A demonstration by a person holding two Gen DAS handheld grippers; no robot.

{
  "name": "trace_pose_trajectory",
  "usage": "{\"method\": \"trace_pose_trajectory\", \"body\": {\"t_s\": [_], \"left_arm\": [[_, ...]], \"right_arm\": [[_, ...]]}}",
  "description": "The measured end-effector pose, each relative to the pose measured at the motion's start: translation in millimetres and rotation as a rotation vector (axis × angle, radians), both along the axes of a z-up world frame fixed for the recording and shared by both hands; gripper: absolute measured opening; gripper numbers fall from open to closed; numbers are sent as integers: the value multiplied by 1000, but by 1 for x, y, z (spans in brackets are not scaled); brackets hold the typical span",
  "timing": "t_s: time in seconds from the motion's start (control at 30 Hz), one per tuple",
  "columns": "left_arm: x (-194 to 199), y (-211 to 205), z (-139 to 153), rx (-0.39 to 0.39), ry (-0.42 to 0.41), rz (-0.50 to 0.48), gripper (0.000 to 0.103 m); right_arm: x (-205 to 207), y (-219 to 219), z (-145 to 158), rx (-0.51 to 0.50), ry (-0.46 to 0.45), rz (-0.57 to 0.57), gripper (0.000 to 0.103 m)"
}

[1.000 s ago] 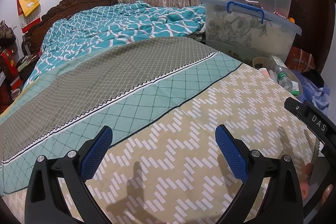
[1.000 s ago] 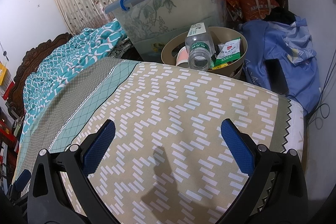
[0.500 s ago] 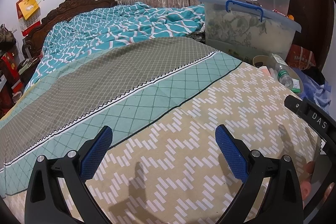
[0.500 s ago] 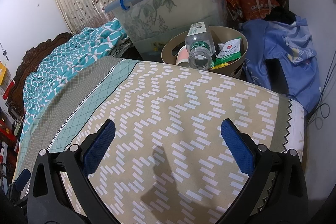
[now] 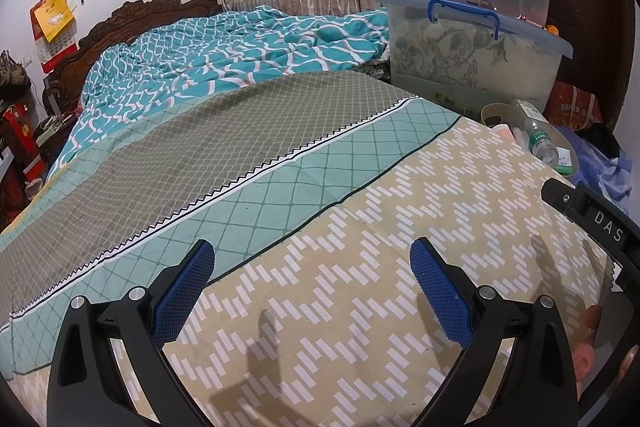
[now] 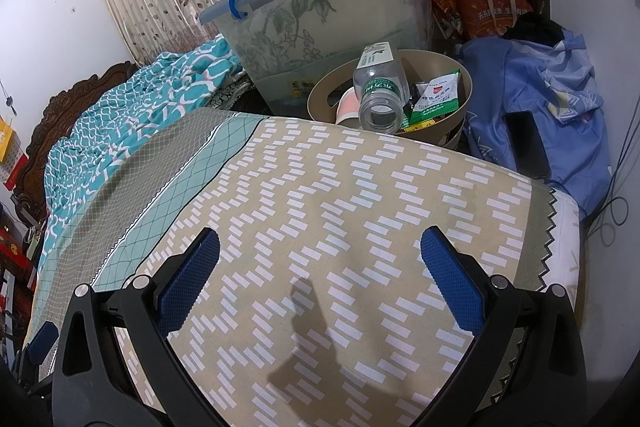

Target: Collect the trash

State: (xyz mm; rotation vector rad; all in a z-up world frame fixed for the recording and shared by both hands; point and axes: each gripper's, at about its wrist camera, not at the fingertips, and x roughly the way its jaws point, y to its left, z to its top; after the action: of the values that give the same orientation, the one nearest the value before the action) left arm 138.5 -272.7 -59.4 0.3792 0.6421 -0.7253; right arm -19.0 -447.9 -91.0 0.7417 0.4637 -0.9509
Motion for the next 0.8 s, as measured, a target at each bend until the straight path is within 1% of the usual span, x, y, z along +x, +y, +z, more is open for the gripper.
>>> {"method": "trace_pose_trajectory", "body": {"t_s": [0.8], "left_arm": [[0, -2, -1, 4, -1, -2, 94]], "right_arm": [[0, 0, 0, 1, 0, 1, 99]]}}
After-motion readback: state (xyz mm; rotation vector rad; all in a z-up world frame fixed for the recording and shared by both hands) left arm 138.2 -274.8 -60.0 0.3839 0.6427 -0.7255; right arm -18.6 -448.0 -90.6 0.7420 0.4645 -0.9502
